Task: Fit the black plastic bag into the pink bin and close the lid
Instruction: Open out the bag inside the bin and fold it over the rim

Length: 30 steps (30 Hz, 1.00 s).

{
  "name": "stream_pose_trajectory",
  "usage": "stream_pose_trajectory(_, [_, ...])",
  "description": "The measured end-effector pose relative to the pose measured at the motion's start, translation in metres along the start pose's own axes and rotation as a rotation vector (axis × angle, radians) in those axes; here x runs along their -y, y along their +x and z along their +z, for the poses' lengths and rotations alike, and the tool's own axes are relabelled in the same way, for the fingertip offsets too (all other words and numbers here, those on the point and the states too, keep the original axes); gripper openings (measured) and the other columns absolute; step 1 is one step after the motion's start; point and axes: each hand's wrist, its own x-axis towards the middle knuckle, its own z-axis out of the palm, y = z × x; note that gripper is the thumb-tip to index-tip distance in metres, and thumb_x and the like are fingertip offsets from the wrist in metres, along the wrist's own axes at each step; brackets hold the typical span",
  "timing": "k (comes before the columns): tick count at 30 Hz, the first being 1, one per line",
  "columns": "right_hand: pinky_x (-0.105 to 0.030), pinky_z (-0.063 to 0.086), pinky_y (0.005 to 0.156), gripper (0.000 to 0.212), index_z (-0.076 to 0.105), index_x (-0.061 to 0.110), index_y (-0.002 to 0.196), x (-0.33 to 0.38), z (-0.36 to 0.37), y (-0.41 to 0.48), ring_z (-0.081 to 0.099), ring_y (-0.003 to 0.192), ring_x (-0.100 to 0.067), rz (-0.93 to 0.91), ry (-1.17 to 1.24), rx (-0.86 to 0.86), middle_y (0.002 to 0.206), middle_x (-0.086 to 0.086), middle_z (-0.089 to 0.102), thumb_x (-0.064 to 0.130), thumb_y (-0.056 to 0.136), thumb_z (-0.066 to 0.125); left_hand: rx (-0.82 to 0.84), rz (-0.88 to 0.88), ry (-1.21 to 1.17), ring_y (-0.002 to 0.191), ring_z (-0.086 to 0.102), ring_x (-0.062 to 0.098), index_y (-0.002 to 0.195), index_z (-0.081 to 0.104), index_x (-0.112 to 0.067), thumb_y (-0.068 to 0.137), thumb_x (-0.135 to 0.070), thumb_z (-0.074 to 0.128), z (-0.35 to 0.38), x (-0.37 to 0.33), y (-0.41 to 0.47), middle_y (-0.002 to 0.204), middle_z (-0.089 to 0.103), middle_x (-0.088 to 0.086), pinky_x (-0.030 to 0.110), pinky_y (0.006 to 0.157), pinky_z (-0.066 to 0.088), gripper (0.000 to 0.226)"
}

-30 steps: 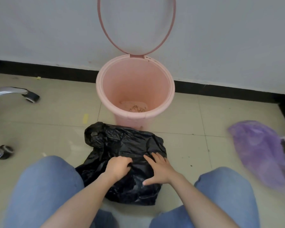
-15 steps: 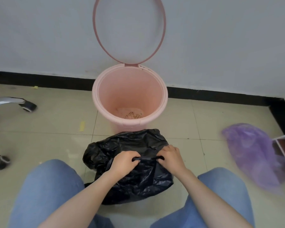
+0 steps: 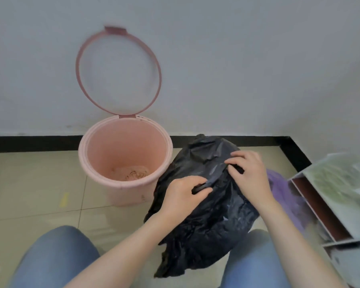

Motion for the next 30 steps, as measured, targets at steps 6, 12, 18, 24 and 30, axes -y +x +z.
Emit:
stream_pose_trajectory(6, [-0.009, 0.036, 0.088, 0.02, 0.071, 0.017, 0.085, 0.058, -0.051, 0.051, 0.05, 0.1, -0.016, -0.153, 0.344, -0.127, 0.098, 0.004, 0.058, 0.024, 0.076, 0.056, -0.283, 0.283, 0.013, 0.089, 0.062, 0.004, 0.094, 0.072, -0.008, 0.073, -0.038, 0.061, -0.039, -0.054, 0.01, 0.084, 0.076, 0.003, 0.002, 0.078, 0.046, 0.038])
stream_pose_trajectory(12, [-0.012, 0.041, 0.092, 0.014, 0.068, 0.024, 0.088, 0.096, -0.033, 0.094, 0.056, 0.101, -0.011, -0.275, 0.731, 0.022, 0.1, 0.015, 0.059, 0.022, 0.076, 0.061, -0.565, 0.316, 0.057, 0.08, 0.06, -0.001, 0.088, 0.071, -0.011, 0.086, -0.051, 0.044, -0.085, -0.074, 0.005, 0.08, 0.068, -0.008, 0.005, 0.077, 0.045, 0.048])
stream_pose_trajectory(18, [-0.022, 0.029, 0.098, 0.017, 0.071, 0.005, 0.094, 0.12, 0.079, 0.113, 0.048, 0.116, -0.032, -0.328, 0.463, 0.4, 0.116, -0.019, 0.059, 0.001, 0.083, 0.058, -0.337, -0.536, 0.42, 0.143, -0.008, 0.021, 0.144, 0.009, -0.036, 0.079, -0.069, 0.033, -0.099, -0.005, 0.019, 0.158, -0.001, 0.004, 0.047, 0.116, 0.007, 0.077])
stream_pose_trajectory(24, [-0.037, 0.015, 0.115, 0.036, 0.046, 0.015, 0.13, 0.098, 0.125, 0.084, 0.019, 0.139, -0.028, -0.235, 0.335, 0.546, 0.148, -0.013, 0.031, 0.011, 0.095, 0.039, 0.016, -0.86, 0.728, 0.142, -0.018, 0.038, 0.144, -0.011, -0.034, 0.077, -0.075, 0.031, -0.081, 0.07, 0.017, 0.156, -0.017, 0.014, 0.059, 0.114, -0.001, 0.09])
stream_pose_trajectory(30, [-0.045, 0.015, 0.114, 0.049, 0.029, 0.026, 0.139, 0.049, 0.107, 0.07, 0.006, 0.142, -0.031, 0.113, 0.23, 0.441, 0.154, -0.014, 0.014, 0.042, 0.093, 0.039, 0.165, -0.899, 0.824, 0.143, -0.014, 0.036, 0.146, -0.004, -0.03, 0.082, -0.07, 0.029, -0.076, 0.084, 0.032, 0.157, -0.009, 0.011, 0.061, 0.113, -0.001, 0.081])
